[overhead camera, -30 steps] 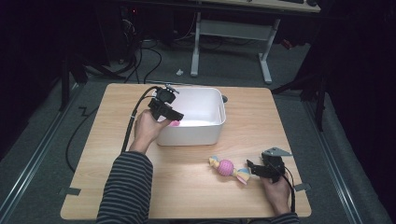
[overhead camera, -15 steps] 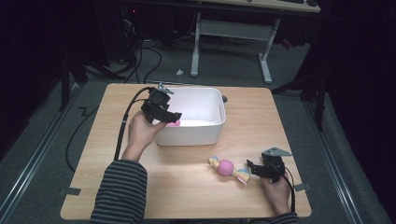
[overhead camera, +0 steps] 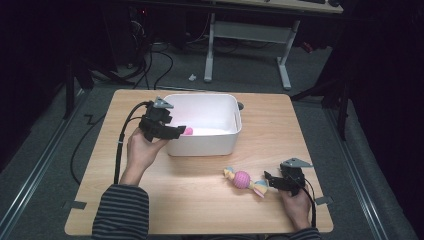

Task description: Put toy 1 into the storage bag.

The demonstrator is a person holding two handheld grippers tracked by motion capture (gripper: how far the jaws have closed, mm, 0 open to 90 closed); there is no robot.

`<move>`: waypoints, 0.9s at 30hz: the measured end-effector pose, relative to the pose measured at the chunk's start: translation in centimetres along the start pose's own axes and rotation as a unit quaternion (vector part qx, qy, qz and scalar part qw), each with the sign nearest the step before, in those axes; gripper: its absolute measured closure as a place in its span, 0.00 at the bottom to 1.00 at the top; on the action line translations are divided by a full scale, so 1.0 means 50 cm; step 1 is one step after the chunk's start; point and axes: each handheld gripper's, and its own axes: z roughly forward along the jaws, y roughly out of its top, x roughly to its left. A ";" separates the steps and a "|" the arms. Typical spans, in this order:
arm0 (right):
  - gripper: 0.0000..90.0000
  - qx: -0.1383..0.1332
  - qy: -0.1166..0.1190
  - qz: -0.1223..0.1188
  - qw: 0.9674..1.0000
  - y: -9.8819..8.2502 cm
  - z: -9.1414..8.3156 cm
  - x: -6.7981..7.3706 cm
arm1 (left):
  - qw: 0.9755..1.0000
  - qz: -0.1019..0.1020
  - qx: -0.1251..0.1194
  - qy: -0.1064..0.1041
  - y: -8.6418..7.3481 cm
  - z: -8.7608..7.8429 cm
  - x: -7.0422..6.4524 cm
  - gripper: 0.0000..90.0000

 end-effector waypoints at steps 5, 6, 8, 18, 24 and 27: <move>0.29 0.000 0.000 -0.001 1.000 0.000 0.000 0.000 | 1.000 -0.001 -0.022 0.009 -0.018 -0.020 0.001 0.45; 0.29 0.000 0.000 -0.001 1.000 0.000 0.000 0.000 | 1.000 -0.001 -0.025 0.011 -0.024 -0.026 0.001 0.45; 0.29 0.000 0.000 -0.001 1.000 0.000 0.000 0.000 | 0.999 -0.001 -0.029 0.016 -0.033 -0.036 0.002 0.45; 0.29 0.000 0.000 -0.002 1.000 0.000 0.000 0.000 | 0.999 -0.012 -0.050 0.016 -0.069 -0.069 0.006 0.45; 0.29 0.000 0.000 -0.002 1.000 -0.001 0.000 0.001 | 0.998 -0.015 -0.052 0.017 -0.089 -0.078 0.005 0.45; 0.29 0.000 0.000 -0.002 1.000 -0.001 0.000 0.001 | 0.998 -0.016 -0.055 0.016 -0.098 -0.080 0.003 0.45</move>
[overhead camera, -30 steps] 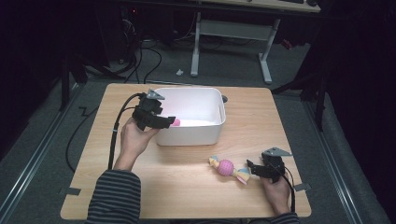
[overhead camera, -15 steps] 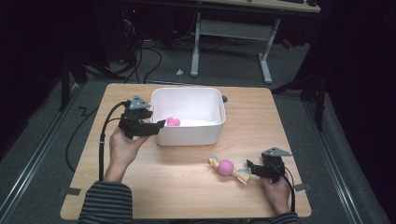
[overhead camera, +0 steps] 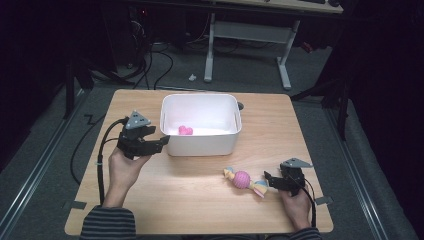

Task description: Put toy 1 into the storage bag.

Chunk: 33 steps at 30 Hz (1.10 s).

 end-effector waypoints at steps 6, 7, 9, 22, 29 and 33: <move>0.29 0.000 0.000 0.000 1.000 0.000 0.000 0.000 | 1.000 -0.001 -0.002 -0.001 -0.016 -0.002 -0.003 0.45; 0.29 0.000 0.000 0.000 1.000 0.000 0.000 0.000 | 1.000 -0.003 -0.002 -0.002 -0.022 -0.002 -0.004 0.45; 0.29 0.000 0.000 0.000 1.000 0.000 0.000 0.000 | 1.000 -0.006 -0.004 -0.005 -0.025 -0.002 -0.005 0.45; 0.29 0.000 0.000 -0.001 1.000 0.000 0.000 0.000 | 1.000 -0.022 -0.009 -0.008 -0.063 0.004 -0.009 0.44; 0.29 0.000 0.000 -0.001 1.000 0.000 0.000 0.000 | 0.999 -0.033 -0.006 -0.010 -0.086 0.008 -0.008 0.44; 0.29 0.000 0.000 0.000 1.000 0.000 0.000 0.000 | 0.999 -0.042 -0.007 -0.010 -0.100 0.009 -0.005 0.44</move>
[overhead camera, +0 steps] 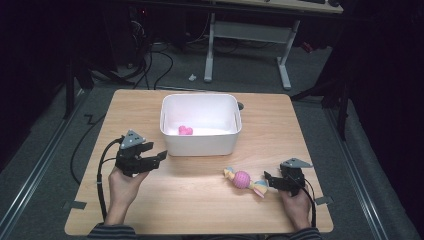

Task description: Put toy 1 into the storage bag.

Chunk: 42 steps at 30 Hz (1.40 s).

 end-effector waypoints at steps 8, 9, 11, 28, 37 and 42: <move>0.29 0.000 0.000 0.000 1.000 0.000 0.000 0.000 | 1.000 -0.008 0.007 0.009 -0.035 0.009 0.002 0.44; 0.29 0.000 0.000 0.000 1.000 0.000 0.000 0.000 | 1.000 -0.008 0.007 0.009 -0.035 0.009 0.002 0.44; 0.29 0.000 0.000 0.000 1.000 0.000 0.000 0.000 | 1.000 -0.011 0.009 0.009 -0.046 0.015 0.004 0.44; 0.29 0.000 0.000 0.001 1.000 0.000 0.000 0.000 | 0.999 -0.032 0.031 -0.005 -0.098 0.056 0.008 0.42; 0.29 0.000 0.000 0.001 1.000 0.000 0.000 0.000 | 0.998 -0.037 0.041 -0.006 -0.119 0.079 0.009 0.41; 0.29 0.000 -0.001 0.001 1.000 0.000 0.000 0.000 | 0.998 -0.045 0.039 -0.004 -0.129 0.089 0.012 0.40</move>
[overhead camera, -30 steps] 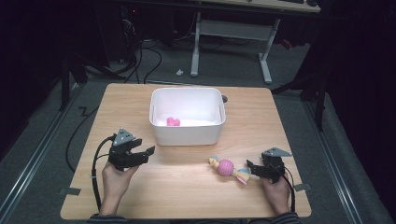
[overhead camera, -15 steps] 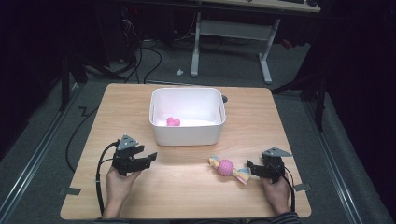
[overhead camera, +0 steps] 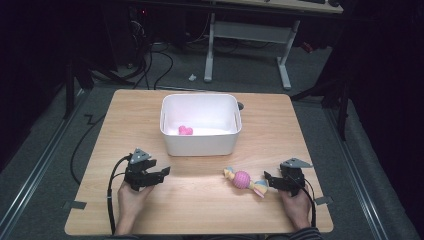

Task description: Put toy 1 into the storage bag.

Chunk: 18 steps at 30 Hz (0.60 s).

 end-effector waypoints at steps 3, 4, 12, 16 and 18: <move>0.29 0.000 0.000 0.001 1.000 0.000 0.000 0.000 | 1.000 -0.002 0.002 0.003 -0.006 0.010 0.003 0.40; 0.29 0.000 -0.001 0.001 1.000 0.000 0.000 0.000 | 1.000 -0.002 0.003 0.006 -0.008 0.014 0.004 0.40; 0.29 0.000 -0.001 0.002 1.000 0.000 0.000 0.000 | 0.999 0.000 0.017 0.028 -0.025 0.048 0.002 0.39; 0.29 0.000 -0.001 0.002 1.000 0.000 0.000 0.000 | 0.999 0.008 0.023 0.040 -0.029 0.062 -0.001 0.38; 0.29 0.000 -0.001 0.002 1.000 0.000 0.000 0.000 | 0.999 0.009 0.023 0.045 -0.031 0.068 -0.002 0.38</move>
